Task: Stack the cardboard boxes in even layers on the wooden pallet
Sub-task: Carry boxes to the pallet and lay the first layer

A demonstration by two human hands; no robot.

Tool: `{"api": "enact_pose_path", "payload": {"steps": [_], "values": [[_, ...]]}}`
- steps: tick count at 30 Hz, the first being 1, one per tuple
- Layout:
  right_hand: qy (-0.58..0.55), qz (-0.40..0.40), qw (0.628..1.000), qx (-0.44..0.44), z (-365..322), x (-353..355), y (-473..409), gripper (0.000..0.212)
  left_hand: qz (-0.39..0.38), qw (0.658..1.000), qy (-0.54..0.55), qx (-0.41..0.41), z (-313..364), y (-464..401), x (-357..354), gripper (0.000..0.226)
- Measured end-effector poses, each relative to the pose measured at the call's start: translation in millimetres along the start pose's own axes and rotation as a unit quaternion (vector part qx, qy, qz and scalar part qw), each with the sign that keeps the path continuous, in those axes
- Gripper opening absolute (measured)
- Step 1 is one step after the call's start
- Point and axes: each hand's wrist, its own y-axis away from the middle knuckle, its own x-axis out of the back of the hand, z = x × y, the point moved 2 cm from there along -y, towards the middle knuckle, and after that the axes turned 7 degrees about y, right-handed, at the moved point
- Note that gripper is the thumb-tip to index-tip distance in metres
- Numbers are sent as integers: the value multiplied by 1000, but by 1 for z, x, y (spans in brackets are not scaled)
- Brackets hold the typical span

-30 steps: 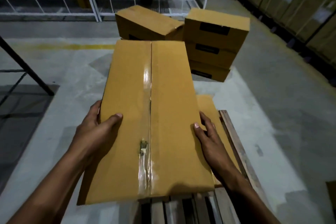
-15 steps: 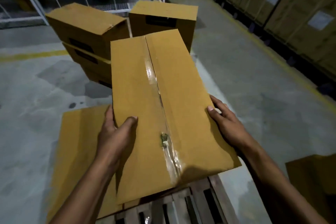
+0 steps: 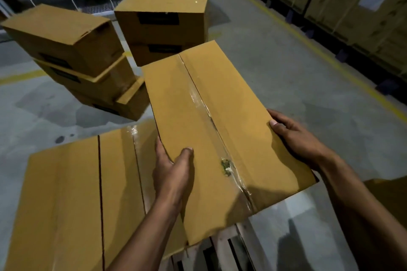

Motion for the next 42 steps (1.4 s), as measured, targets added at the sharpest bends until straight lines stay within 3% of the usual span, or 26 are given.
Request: {"api": "enact_pose_path", "payload": {"steps": [8,17,22,27,30,34,36,38,42], "values": [[-2,0,1000,8,52,-6,-34,33,14,1000,-17,21,-50,-18,-41,82],[45,-2,999,11,162,-57,-80,39,23,997,-70,34,-121,-54,-49,88],[140,-42,989,-28,203,-106,-85,50,-45,982,-155,99,-168,-64,-46,104],[198,-73,975,-65,220,-137,-70,71,-147,930,-327,80,-197,-44,-40,123],[173,-22,980,-99,229,-137,-52,85,-200,880,-424,73,-214,-26,-26,133],[158,39,959,-232,256,-134,-15,96,-248,819,-516,40,-231,-10,-6,142],[57,49,952,-297,267,-140,5,92,-257,796,-548,18,-237,-5,1,146],[-30,44,947,-316,271,-148,15,75,-252,784,-567,-6,-240,-2,5,151],[-36,64,956,-285,276,-153,13,50,-255,762,-594,-40,-247,4,12,154]]}}
